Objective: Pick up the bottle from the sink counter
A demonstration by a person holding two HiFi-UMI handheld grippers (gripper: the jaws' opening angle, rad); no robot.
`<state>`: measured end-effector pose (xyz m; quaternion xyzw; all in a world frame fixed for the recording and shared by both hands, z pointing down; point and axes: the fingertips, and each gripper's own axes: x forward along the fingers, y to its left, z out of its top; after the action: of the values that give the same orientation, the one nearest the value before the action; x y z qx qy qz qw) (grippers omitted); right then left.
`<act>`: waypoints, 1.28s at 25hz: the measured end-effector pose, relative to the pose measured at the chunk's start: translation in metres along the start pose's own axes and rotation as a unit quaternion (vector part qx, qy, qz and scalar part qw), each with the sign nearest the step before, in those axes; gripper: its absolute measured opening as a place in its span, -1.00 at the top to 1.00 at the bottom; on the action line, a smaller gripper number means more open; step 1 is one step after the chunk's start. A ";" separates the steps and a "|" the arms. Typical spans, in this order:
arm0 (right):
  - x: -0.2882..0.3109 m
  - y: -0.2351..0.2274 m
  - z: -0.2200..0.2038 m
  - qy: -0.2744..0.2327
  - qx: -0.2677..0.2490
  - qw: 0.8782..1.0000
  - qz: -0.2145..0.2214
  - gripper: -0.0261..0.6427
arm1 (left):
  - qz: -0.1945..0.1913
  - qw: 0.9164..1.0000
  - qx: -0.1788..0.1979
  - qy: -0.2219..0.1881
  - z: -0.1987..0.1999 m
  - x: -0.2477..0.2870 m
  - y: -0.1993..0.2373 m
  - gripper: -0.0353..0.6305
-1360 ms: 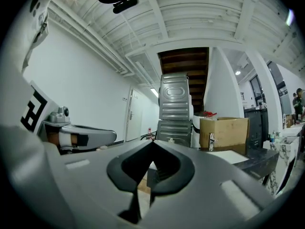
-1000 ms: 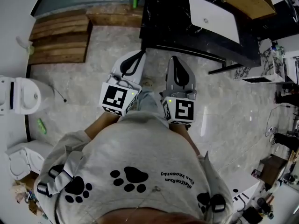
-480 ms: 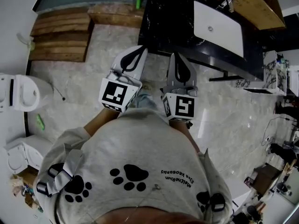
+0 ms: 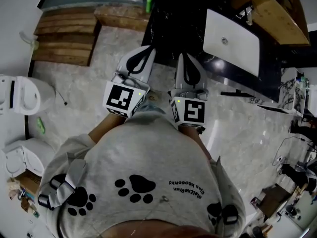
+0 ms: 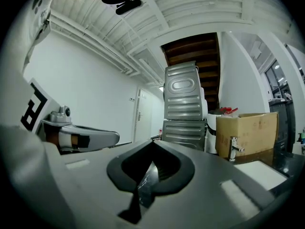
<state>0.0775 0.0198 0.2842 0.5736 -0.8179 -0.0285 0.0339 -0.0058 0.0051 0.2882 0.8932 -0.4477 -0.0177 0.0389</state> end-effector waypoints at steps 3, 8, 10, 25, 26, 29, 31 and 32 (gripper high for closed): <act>0.014 -0.014 -0.001 -0.004 0.002 1.000 0.010 0.92 | 0.009 1.000 0.004 -0.002 0.001 0.017 0.003 0.90; 0.028 -0.029 0.000 -0.013 0.006 1.000 0.022 0.92 | 0.026 1.000 0.010 0.003 0.001 0.033 0.007 0.90; 0.030 -0.031 0.000 -0.014 0.007 0.999 0.028 0.92 | 0.031 0.999 0.011 0.005 0.001 0.036 0.007 0.90; 0.056 -0.034 0.000 -0.021 0.009 0.999 0.043 0.92 | 0.035 0.999 0.017 0.003 0.005 0.057 0.020 0.90; 0.060 -0.036 0.000 -0.021 0.009 0.999 0.041 0.92 | 0.033 0.999 0.017 0.002 0.005 0.061 0.024 0.90; 0.077 -0.040 0.001 -0.018 0.011 0.999 0.031 0.92 | 0.025 1.000 0.015 0.001 0.007 0.075 0.037 0.90; 0.091 -0.043 0.000 -0.015 0.010 1.000 0.026 0.92 | 0.021 1.000 0.012 -0.002 0.009 0.086 0.048 0.90; 0.098 -0.044 -0.001 -0.013 0.009 1.000 0.024 0.92 | 0.018 1.000 0.010 -0.001 0.008 0.092 0.053 0.90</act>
<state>0.0853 -0.0875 0.2832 0.5537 -0.8320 -0.0281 0.0186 0.0063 -0.1007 0.2846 0.8855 -0.4635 -0.0135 0.0297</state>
